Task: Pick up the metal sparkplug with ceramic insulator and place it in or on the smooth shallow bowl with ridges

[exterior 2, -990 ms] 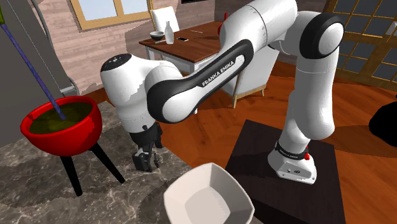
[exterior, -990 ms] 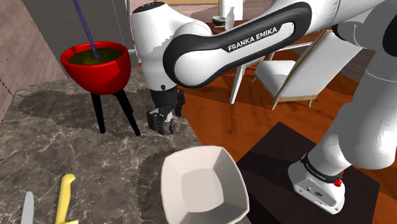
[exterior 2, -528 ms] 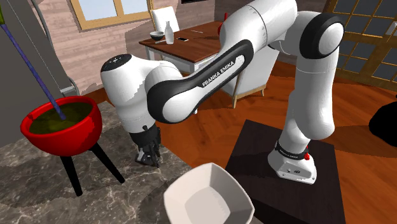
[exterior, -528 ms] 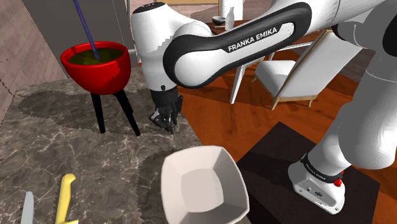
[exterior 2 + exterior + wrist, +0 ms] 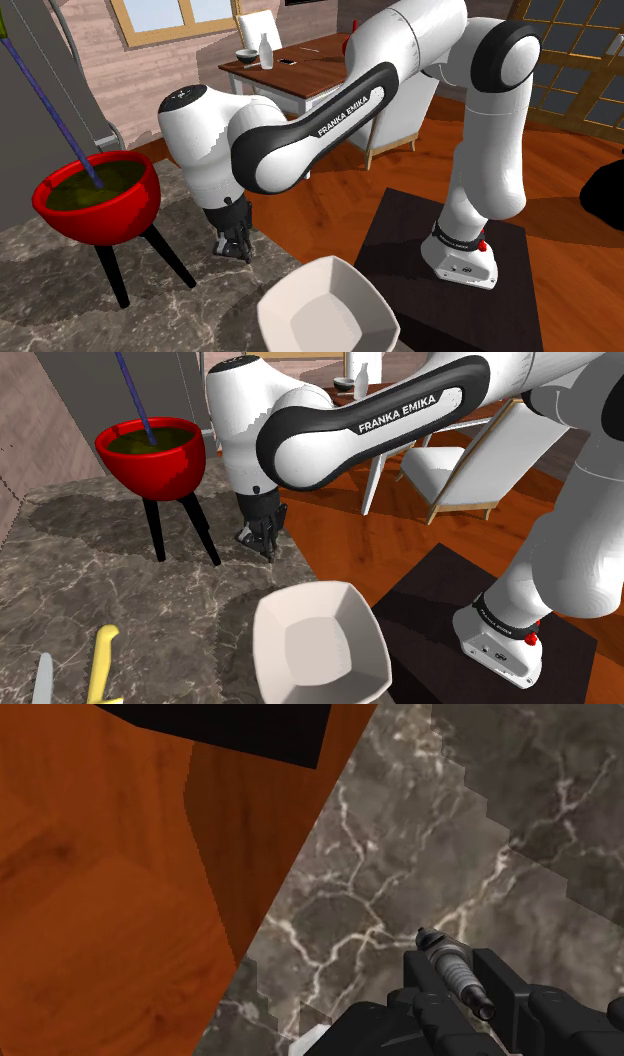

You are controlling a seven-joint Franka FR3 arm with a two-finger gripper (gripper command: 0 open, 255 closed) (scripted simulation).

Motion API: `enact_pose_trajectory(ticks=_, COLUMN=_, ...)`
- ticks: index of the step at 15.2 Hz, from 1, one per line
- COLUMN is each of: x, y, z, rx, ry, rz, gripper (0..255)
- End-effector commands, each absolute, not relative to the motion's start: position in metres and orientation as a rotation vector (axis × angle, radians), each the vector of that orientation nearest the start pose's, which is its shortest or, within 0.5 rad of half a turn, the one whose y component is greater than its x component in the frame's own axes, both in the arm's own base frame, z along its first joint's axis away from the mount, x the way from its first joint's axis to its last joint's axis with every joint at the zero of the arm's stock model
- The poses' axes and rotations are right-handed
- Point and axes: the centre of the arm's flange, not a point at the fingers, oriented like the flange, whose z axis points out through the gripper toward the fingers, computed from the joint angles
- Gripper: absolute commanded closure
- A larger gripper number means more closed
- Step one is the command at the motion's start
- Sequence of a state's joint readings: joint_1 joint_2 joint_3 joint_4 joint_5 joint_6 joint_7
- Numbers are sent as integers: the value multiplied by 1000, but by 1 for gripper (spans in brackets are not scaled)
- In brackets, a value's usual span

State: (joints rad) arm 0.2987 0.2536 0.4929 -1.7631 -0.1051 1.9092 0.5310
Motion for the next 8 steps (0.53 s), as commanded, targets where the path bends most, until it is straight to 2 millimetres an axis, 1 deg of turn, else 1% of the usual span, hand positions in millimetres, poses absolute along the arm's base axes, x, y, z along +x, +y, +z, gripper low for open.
enact_pose_trajectory(ticks=1, x=451, y=418, z=433, rx=-3135, ry=-459, rz=116, gripper=255)
enact_pose_trajectory(ticks=8, x=451, y=418, z=470, rx=-3135, ry=-459, rz=116, gripper=255)
